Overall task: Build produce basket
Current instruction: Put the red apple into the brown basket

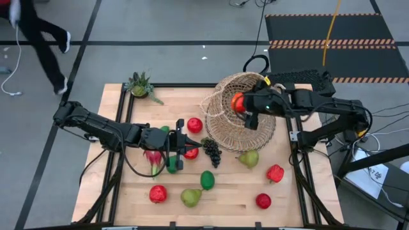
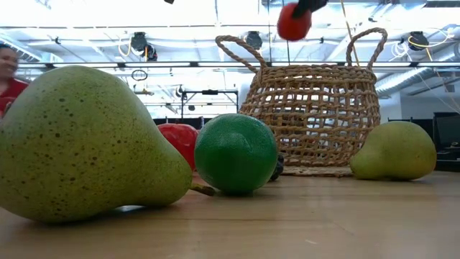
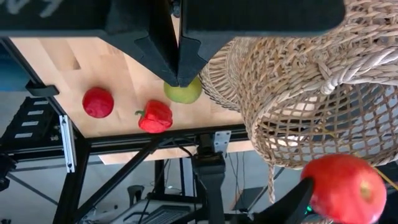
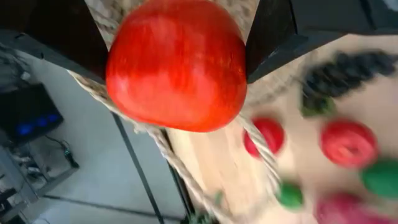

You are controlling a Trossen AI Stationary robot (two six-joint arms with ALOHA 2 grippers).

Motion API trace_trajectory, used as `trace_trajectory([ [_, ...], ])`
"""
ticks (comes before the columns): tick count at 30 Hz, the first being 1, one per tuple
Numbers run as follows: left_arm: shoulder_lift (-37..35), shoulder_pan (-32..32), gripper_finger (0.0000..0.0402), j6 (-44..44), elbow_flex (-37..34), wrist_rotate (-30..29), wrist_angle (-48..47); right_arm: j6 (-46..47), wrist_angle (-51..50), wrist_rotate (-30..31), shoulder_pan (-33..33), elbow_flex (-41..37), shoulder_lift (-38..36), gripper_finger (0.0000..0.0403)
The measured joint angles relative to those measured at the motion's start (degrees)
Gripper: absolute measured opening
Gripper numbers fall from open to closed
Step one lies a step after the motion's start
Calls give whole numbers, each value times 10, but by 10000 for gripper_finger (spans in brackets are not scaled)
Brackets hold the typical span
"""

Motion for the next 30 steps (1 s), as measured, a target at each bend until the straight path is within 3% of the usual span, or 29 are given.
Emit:
trace_trajectory([
  [9, 0, 0, 10, 3, 0, 0, 0, -54, -2, -3, -43, 0, 6, 336],
  [14, 0, 0, 10, 29, 0, 0, 6, -40, 12, -51, -73, -10, 6, 336],
  [26, 0, 7, 10, 62, 0, 0, 13, -34, 85, -81, -127, -108, 6, 336],
  [30, 0, 7, 10, 70, 0, 0, 13, -23, 115, -118, -145, -141, 6, 336],
])
